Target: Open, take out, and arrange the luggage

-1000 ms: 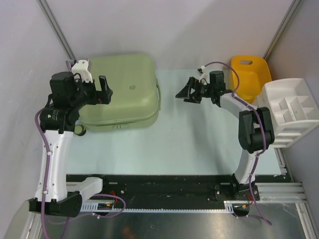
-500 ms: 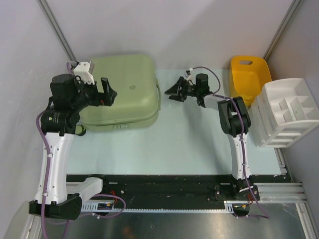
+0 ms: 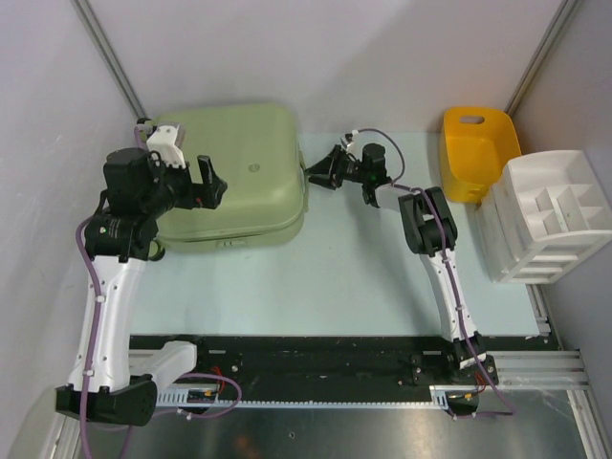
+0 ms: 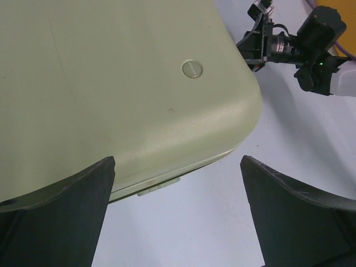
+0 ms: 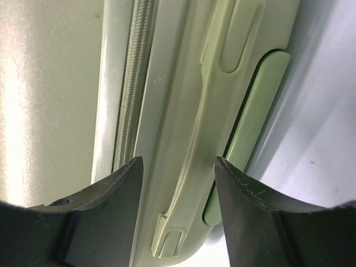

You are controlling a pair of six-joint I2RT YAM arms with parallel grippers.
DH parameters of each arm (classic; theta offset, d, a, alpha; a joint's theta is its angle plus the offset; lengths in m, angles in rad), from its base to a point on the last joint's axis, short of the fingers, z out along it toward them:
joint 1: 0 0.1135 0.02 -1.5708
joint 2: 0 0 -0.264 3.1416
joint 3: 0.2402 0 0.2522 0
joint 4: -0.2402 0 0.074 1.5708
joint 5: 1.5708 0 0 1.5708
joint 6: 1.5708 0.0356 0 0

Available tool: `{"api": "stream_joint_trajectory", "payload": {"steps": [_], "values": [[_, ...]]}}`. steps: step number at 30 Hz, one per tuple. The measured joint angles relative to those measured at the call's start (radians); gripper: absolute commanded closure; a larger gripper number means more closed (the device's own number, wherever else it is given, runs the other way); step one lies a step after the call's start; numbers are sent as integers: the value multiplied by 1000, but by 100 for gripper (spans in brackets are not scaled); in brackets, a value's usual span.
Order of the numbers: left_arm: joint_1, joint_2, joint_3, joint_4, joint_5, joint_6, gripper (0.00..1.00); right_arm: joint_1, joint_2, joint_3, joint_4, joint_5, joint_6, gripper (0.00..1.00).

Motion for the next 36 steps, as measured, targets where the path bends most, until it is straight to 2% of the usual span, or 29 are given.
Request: {"api": "stream_joint_trajectory", "payload": {"steps": [9, 12, 13, 15, 18, 30, 32, 34, 35, 36], "values": [[0, 1, -1, 7, 0, 0, 0, 23, 108, 41, 152, 9, 179, 52], [0, 1, -3, 12, -2, 0, 0, 32, 130, 41, 211, 10, 239, 77], [0, 1, -6, 16, -3, 0, 0, 31, 133, 41, 228, 9, 262, 93], [0, 1, -16, 22, -12, -1, 0, 31, 133, 37, 234, 10, 312, 100], [11, -2, -46, 27, -11, -4, 1, 25, 119, -25, 287, 45, 359, 100], [184, -28, -180, 19, 94, -106, 0, 18, -251, -753, 537, 202, 333, 100], [221, -45, -190, 19, 119, -128, 0, 22, -328, -866, 540, 213, 307, 80], [263, -68, -197, 18, 138, -151, 0, 27, -388, -952, 531, 217, 280, 75], [281, -79, -201, 19, 147, -160, 0, 29, -426, -993, 510, 215, 254, 66], [303, -94, -209, 19, 154, -172, 0, 29, -465, -1031, 486, 211, 225, 51]]}}
